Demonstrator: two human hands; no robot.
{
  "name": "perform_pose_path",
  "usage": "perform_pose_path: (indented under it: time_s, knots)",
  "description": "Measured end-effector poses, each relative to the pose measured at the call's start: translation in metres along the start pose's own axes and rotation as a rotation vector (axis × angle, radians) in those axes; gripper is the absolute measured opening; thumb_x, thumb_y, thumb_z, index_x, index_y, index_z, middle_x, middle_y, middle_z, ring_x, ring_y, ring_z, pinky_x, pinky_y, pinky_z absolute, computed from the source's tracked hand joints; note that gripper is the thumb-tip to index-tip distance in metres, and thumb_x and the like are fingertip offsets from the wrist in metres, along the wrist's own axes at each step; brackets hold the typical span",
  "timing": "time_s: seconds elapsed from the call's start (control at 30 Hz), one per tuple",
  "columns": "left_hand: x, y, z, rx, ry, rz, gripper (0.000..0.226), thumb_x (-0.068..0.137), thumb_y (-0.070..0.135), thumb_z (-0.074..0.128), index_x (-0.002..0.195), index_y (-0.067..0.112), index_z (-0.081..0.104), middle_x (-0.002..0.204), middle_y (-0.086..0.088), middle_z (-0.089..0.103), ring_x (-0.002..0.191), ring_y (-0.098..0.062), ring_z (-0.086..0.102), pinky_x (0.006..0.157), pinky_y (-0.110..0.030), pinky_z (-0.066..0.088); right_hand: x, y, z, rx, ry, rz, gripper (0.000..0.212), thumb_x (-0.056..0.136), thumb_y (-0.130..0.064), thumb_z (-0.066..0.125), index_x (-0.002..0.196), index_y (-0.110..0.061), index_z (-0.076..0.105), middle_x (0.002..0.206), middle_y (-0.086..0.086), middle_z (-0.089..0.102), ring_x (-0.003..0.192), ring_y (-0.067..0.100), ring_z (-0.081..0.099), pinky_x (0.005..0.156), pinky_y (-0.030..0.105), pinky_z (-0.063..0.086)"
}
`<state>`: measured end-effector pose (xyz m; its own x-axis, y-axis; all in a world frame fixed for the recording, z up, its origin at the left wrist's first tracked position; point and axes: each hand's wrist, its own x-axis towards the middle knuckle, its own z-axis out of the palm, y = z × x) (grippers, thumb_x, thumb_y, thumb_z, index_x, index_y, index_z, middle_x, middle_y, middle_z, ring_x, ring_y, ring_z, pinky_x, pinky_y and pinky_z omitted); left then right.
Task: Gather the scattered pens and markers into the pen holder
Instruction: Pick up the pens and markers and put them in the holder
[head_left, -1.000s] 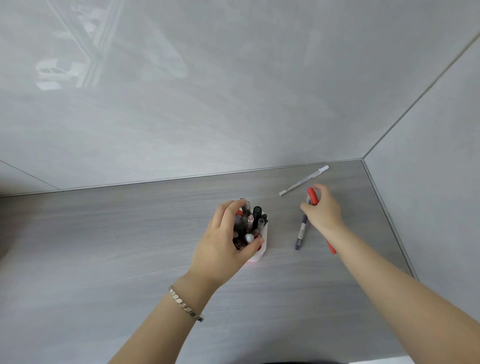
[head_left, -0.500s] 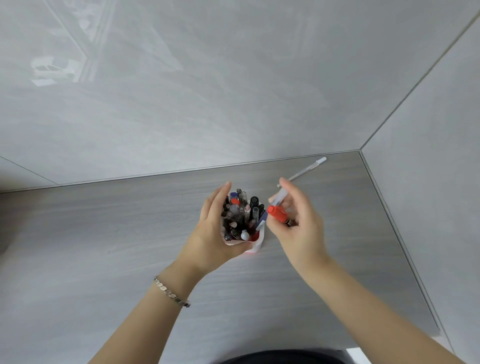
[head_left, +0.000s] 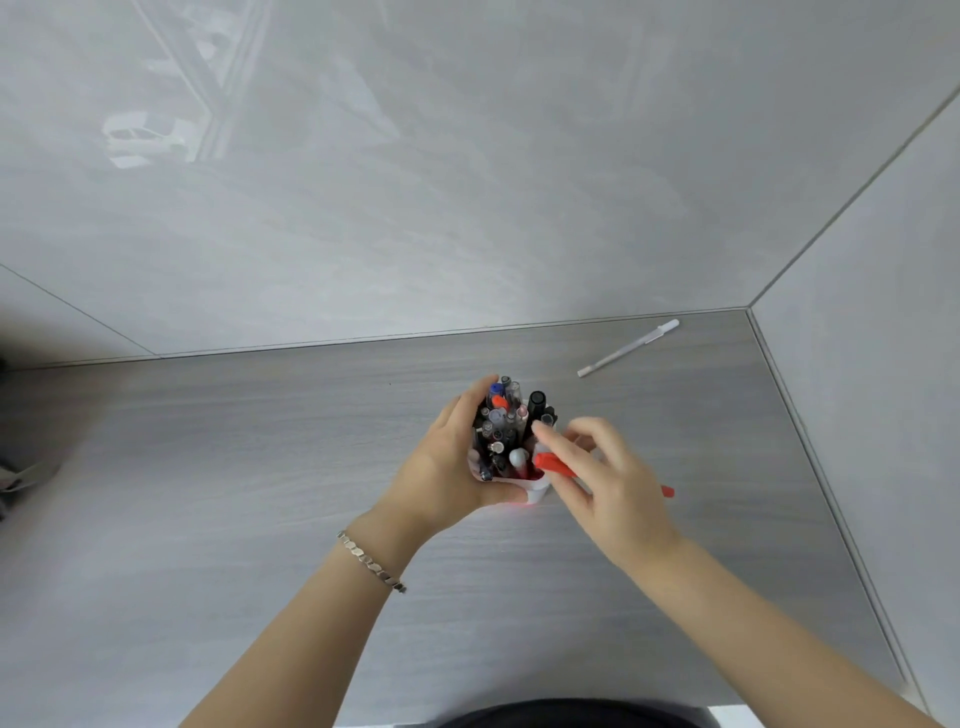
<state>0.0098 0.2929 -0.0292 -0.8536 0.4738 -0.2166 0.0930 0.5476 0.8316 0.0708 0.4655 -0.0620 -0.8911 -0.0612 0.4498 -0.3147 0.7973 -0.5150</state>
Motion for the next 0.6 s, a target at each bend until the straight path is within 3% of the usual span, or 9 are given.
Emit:
perform_pose_path:
  time_s: [0.07,0.17,0.27,0.3,0.37,0.43,0.53,0.6]
  knots:
    - [0.000,0.001,-0.004,-0.021,0.000,0.009,0.102,0.048,0.045,0.083,0.132,0.043,0.025,0.131,0.008,0.046,0.122,-0.005,0.042,0.099,-0.022,0.038,-0.006,-0.002,-0.006,0.065,-0.020,0.014,0.031,0.088,-0.030,0.051,0.118,-0.025,0.053,0.099,-0.004,0.042,0.079,0.002,0.050,0.061,0.020,0.050]
    - [0.005,0.007,-0.012,0.021,0.003,0.005,0.083,0.055,0.040,0.082,0.116,0.058,0.029,0.121,0.009,0.050,0.113,-0.006,0.046,0.097,-0.026,0.038,-0.002,-0.010,-0.026,0.281,-0.017,0.194,0.028,0.086,-0.033,0.048,0.113,-0.030,0.056,0.095,-0.003,0.042,0.083,-0.009,0.045,0.072,0.005,0.039]
    - [0.012,0.012,-0.015,0.150,-0.015,-0.005,0.082,0.047,0.060,0.077,0.118,0.053,0.037,0.116,0.011,0.051,0.112,-0.013,0.048,0.097,-0.038,0.043,0.010,-0.014,-0.052,0.520,0.146,0.452,0.019,0.087,-0.043,0.044,0.105,-0.038,0.048,0.089,-0.001,0.046,0.074,-0.005,0.050,0.070,0.007,0.040]
    - [0.013,0.012,-0.015,0.184,-0.016,-0.001,0.085,0.044,0.067,0.071,0.119,0.051,0.037,0.116,0.011,0.051,0.112,-0.014,0.049,0.095,-0.041,0.045,0.012,-0.015,-0.062,0.614,0.203,0.511,0.016,0.088,-0.039,0.045,0.105,-0.036,0.047,0.090,0.002,0.049,0.070,-0.003,0.054,0.069,0.008,0.043]
    - [0.013,0.013,-0.013,0.226,0.001,0.003,0.082,0.043,0.074,0.060,0.117,0.050,0.035,0.116,0.010,0.053,0.111,-0.014,0.049,0.091,-0.044,0.048,0.013,-0.020,-0.080,0.750,0.292,0.566,0.014,0.090,-0.024,0.051,0.102,-0.031,0.051,0.094,-0.005,0.060,0.077,-0.003,0.064,0.073,0.007,0.046]
    - [0.011,0.014,-0.010,0.250,0.031,0.008,0.079,0.044,0.076,0.056,0.115,0.049,0.033,0.113,0.010,0.054,0.110,-0.015,0.048,0.088,-0.045,0.049,0.011,-0.033,-0.095,0.844,0.321,0.539,0.015,0.086,-0.022,0.061,0.098,-0.031,0.057,0.091,-0.017,0.068,0.087,0.002,0.067,0.078,0.009,0.048]
    - [0.009,0.015,-0.004,0.257,0.069,0.007,0.078,0.045,0.077,0.053,0.114,0.048,0.031,0.113,0.008,0.054,0.111,-0.017,0.047,0.085,-0.044,0.049,0.005,-0.049,-0.096,0.872,0.286,0.462,0.015,0.081,-0.033,0.065,0.095,-0.031,0.060,0.092,-0.002,0.072,0.091,0.009,0.068,0.085,0.015,0.050]
    - [0.009,0.015,-0.001,0.252,0.071,0.004,0.076,0.047,0.077,0.050,0.114,0.047,0.031,0.114,0.006,0.054,0.112,-0.018,0.047,0.085,-0.043,0.049,-0.002,-0.050,-0.086,0.848,0.255,0.447,0.015,0.084,-0.018,0.060,0.093,-0.029,0.059,0.098,0.021,0.066,0.091,0.007,0.068,0.083,0.012,0.048]
